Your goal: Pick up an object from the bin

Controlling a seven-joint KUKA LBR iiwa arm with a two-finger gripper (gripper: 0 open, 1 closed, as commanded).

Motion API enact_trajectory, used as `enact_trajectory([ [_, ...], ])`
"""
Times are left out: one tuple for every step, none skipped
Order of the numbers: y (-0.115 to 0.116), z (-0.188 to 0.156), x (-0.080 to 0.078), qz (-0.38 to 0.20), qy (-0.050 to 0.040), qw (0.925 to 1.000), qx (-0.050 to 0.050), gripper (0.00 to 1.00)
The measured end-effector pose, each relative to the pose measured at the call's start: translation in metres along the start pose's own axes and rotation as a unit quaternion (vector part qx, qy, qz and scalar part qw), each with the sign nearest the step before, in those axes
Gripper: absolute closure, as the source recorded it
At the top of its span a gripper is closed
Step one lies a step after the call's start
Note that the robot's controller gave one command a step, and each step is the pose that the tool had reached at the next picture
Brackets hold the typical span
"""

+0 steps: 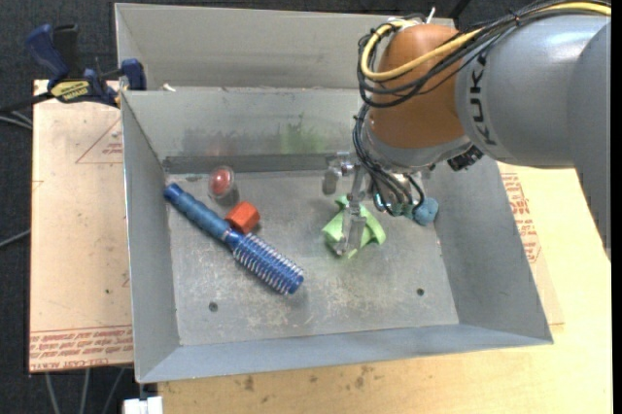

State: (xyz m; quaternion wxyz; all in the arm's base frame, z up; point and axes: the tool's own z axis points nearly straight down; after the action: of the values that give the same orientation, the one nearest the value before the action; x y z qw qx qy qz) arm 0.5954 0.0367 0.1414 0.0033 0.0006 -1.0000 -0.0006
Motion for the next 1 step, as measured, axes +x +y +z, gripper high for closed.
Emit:
enact_trajectory([
  [-0.0827,0.0212,0.0504,0.005,-0.0007,1.0000,0.002,0.00],
])
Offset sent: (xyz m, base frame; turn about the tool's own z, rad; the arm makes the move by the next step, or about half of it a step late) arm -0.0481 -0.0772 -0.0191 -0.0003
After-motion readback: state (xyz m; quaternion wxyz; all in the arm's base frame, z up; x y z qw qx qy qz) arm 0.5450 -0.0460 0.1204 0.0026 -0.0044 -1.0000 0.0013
